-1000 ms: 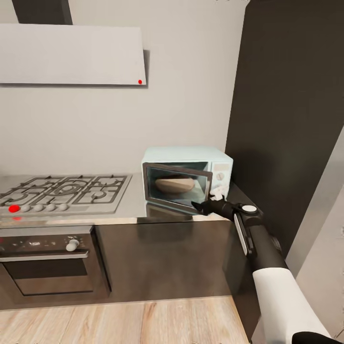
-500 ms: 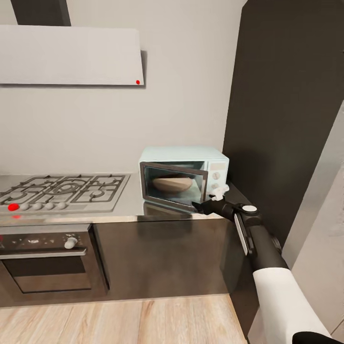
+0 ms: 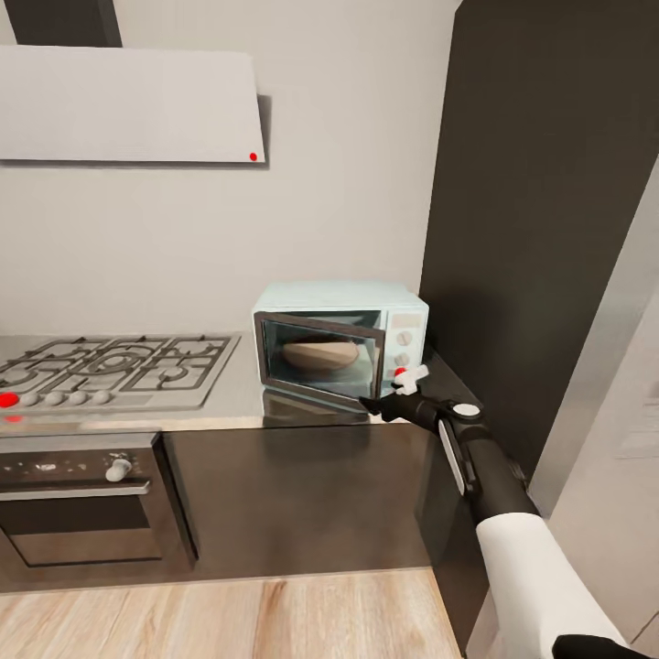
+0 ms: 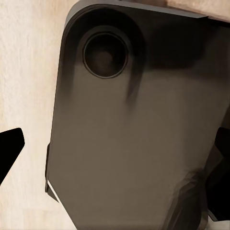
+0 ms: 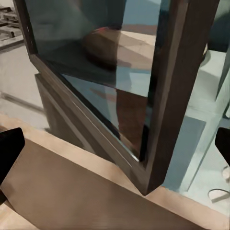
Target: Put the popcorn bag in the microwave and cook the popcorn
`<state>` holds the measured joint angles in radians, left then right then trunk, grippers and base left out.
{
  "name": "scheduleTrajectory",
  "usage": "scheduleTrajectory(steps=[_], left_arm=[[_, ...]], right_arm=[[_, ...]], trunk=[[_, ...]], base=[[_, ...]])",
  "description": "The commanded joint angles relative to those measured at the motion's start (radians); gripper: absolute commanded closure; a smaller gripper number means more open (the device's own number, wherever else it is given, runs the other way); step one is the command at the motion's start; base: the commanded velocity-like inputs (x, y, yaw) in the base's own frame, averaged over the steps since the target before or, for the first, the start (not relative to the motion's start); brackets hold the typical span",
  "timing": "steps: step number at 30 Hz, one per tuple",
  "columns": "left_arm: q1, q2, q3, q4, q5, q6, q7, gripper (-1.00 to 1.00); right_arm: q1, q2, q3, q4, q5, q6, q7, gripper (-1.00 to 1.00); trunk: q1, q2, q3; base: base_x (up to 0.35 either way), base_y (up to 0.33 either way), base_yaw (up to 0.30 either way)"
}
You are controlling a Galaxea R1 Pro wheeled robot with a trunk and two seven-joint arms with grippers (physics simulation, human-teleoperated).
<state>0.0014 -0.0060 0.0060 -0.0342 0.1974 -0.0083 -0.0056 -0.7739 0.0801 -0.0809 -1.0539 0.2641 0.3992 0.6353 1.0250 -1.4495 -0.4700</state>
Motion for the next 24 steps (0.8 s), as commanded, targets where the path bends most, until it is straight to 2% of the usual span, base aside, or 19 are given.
scheduleTrajectory(steps=[1,10,13,15,17,24], left_arm=[[0.0,0.0,0.0,-0.001,0.007,-0.001,-0.001,-1.0],[0.0,0.0,0.0,-0.001,0.007,-0.001,-0.001,-1.0],[0.0,0.0,0.0,-0.001,0.007,-0.001,-0.001,-1.0],[0.0,0.0,0.0,-0.001,0.007,-0.001,-0.001,-1.0],[0.0,0.0,0.0,-0.001,0.007,-0.001,-0.001,-1.0],[0.0,0.0,0.0,-0.001,0.007,-0.001,-0.001,-1.0]], right_arm=[[-0.001,0.002,-0.004,-0.002,0.009,0.001,0.009,-1.0],[-0.017,0.004,-0.003,0.004,0.004,-0.002,0.007,-1.0],[-0.095,0.006,-0.006,0.102,0.002,-0.011,0.005,-1.0],[-0.12,0.013,-0.006,0.155,0.001,-0.031,0.004,-1.0],[-0.131,0.023,-0.006,0.18,0.001,-0.042,0.003,-1.0],[-0.136,0.034,-0.007,0.19,0.001,-0.046,0.003,-1.0]], trunk=[[0.0,-0.001,-0.001],[0.0,-0.001,-0.001],[0.0,-0.001,-0.001],[0.0,-0.001,-0.001],[0.0,-0.001,-0.001],[0.0,-0.001,-0.001]], base=[[0.0,0.0,0.0],[0.0,0.0,0.0],[0.0,0.0,0.0],[0.0,0.0,0.0],[0.0,0.0,0.0],[0.0,0.0,0.0]])
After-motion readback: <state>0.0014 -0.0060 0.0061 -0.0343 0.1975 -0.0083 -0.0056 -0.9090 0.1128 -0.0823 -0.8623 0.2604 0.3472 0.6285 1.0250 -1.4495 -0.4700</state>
